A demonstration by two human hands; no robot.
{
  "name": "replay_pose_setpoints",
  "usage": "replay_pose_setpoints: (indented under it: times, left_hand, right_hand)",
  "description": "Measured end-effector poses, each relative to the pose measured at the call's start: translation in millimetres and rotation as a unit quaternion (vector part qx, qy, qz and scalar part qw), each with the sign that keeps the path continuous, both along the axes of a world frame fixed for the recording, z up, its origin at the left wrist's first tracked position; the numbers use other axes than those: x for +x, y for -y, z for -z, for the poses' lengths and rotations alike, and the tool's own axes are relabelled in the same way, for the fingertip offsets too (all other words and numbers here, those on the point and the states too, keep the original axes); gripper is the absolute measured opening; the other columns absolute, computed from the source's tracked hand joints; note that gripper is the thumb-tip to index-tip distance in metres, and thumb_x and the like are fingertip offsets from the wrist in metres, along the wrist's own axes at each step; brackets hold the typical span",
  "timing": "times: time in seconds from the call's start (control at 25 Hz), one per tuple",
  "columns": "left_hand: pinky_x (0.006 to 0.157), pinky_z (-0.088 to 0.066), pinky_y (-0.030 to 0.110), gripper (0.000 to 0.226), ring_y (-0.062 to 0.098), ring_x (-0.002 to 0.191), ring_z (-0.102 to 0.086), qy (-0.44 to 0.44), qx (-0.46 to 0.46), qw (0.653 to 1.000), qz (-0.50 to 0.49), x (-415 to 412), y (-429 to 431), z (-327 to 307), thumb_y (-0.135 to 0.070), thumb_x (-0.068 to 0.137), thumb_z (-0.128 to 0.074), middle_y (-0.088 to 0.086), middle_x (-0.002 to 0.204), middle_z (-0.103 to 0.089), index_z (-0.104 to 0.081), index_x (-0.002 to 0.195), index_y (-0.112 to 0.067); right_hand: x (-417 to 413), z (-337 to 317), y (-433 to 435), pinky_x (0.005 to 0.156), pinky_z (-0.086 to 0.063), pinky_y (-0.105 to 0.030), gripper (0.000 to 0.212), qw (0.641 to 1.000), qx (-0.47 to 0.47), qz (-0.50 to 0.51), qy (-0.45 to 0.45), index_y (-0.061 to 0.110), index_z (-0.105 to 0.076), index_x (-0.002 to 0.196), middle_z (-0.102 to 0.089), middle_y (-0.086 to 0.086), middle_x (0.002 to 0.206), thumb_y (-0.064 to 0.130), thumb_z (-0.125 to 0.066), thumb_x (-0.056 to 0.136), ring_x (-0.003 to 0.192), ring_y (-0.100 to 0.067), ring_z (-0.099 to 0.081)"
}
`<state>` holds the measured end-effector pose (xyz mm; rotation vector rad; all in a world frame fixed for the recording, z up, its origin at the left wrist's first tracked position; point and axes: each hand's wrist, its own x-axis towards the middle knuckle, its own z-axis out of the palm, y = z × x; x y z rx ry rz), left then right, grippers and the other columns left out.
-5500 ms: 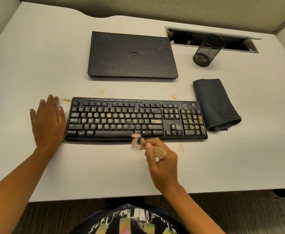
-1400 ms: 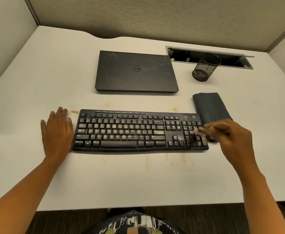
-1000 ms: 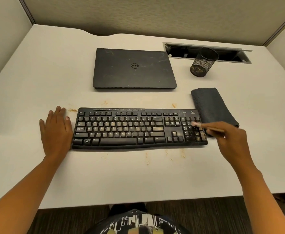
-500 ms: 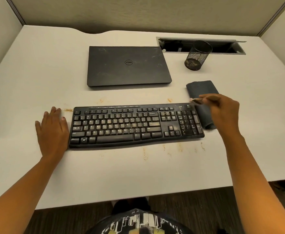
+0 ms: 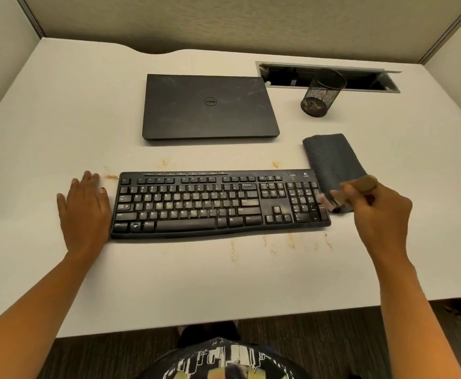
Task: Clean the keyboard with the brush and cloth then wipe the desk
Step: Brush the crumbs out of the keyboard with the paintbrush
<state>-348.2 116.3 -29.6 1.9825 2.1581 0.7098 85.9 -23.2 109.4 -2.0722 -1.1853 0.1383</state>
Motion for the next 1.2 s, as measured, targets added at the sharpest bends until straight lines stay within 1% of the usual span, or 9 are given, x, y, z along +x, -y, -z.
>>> replay_pose_setpoints:
  times: [0.16, 0.32, 0.44, 0.56, 0.68, 0.8, 0.92, 1.08, 1.2]
  left_hand:
    - [0.118, -0.011, 0.051, 0.041, 0.031, 0.144, -0.027, 0.001, -0.001, 1.000, 0.003, 1, 1, -1, -0.019, 0.105, -0.032, 0.012, 0.154, -0.038, -0.042, 0.144, -0.008]
    - [0.118, -0.011, 0.051, 0.041, 0.031, 0.144, -0.028, -0.001, -0.001, 1.000, 0.003, 0, 0, 0, -0.020, 0.105, -0.032, 0.012, 0.153, -0.038, -0.042, 0.143, -0.009]
    - [0.118, -0.012, 0.052, 0.041, 0.031, 0.144, -0.028, -0.008, -0.001, 1.000, 0.000, -1, 0, 1, -0.019, 0.105, -0.032, 0.012, 0.153, -0.039, -0.042, 0.143, -0.008]
    - [0.117, -0.013, 0.052, 0.041, 0.031, 0.144, -0.029, -0.007, -0.002, 1.000, 0.001, 0, -1, 0, -0.018, 0.105, -0.032, 0.012, 0.153, -0.039, -0.042, 0.143, -0.008]
    - [0.117, -0.013, 0.053, 0.041, 0.032, 0.143, -0.029, -0.012, -0.001, 1.000, 0.001, -1, -1, 1, -0.018, 0.105, -0.033, 0.013, 0.152, -0.039, -0.042, 0.143, -0.007]
    - [0.117, -0.012, 0.051, 0.041, 0.032, 0.144, -0.029, -0.003, -0.004, 1.000, -0.003, 1, 0, -1, -0.017, 0.105, -0.034, 0.013, 0.153, -0.039, -0.043, 0.144, -0.006]
    - [0.118, -0.012, 0.051, 0.041, 0.031, 0.144, -0.029, -0.003, -0.001, 1.000, -0.006, 1, 0, -1, -0.016, 0.104, -0.035, 0.012, 0.153, -0.039, -0.043, 0.144, -0.007]
    - [0.117, -0.014, 0.052, 0.041, 0.032, 0.143, -0.030, -0.004, 0.001, 1.000, -0.004, 0, 0, 0, -0.016, 0.104, -0.035, 0.013, 0.152, -0.040, -0.044, 0.143, -0.006]
    - [0.118, -0.012, 0.051, 0.041, 0.031, 0.144, -0.029, 0.005, 0.001, 1.000, -0.005, 1, 0, -1, -0.017, 0.105, -0.034, 0.012, 0.152, -0.040, -0.043, 0.143, -0.007]
  right_hand:
    - [3, 8, -41, 0.068, -0.037, -0.005, 0.013, 0.999, 0.040, 0.014, -0.023, 0.015, -0.073, 0.097, -0.070, -0.003, 0.087, 0.020, -0.061, 0.092, 0.076, -0.004, -0.058]
    - [4, 9, -51, 0.060, -0.033, -0.007, 0.013, 0.998, -0.067, -0.009, -0.015, 0.005, -0.067, 0.087, -0.065, -0.008, 0.091, 0.013, -0.059, 0.093, 0.079, -0.015, -0.054]
    - [0, 2, -38, 0.052, -0.037, -0.021, 0.018, 0.988, -0.150, -0.029, -0.024, 0.000, -0.060, 0.078, -0.058, -0.006, 0.077, 0.010, -0.057, 0.093, 0.068, -0.019, -0.053]
    - [-9, 4, -37, 0.060, -0.045, -0.032, 0.031, 0.995, -0.091, -0.032, 0.009, 0.001, -0.058, 0.077, -0.061, -0.010, 0.074, 0.024, -0.052, 0.098, 0.069, -0.024, -0.059]
    - [-12, 10, -44, 0.065, -0.044, -0.029, 0.025, 0.999, -0.011, -0.023, 0.027, 0.003, -0.060, 0.082, -0.063, -0.012, 0.083, 0.022, -0.053, 0.097, 0.074, -0.021, -0.059]
    - [-5, 17, -41, 0.066, -0.054, -0.040, 0.030, 0.998, -0.047, -0.047, -0.005, 0.004, -0.057, 0.074, -0.065, -0.011, 0.072, 0.021, -0.050, 0.097, 0.067, -0.023, -0.064]
    - [-3, 15, -25, 0.060, -0.054, -0.046, 0.038, 0.995, -0.087, -0.042, 0.014, 0.002, -0.057, 0.065, -0.062, -0.011, 0.060, 0.021, -0.049, 0.097, 0.056, -0.026, -0.061]
    - [-16, 14, 4, 0.052, -0.050, -0.030, 0.031, 0.999, 0.036, -0.001, 0.010, 0.008, -0.058, 0.071, -0.061, 0.001, 0.062, 0.021, -0.051, 0.099, 0.056, -0.015, -0.061]
    - [-17, 25, 23, 0.048, -0.037, -0.017, 0.023, 0.993, 0.072, 0.072, 0.062, 0.008, -0.059, 0.079, -0.058, -0.002, 0.064, 0.018, -0.051, 0.099, 0.053, -0.018, -0.054]
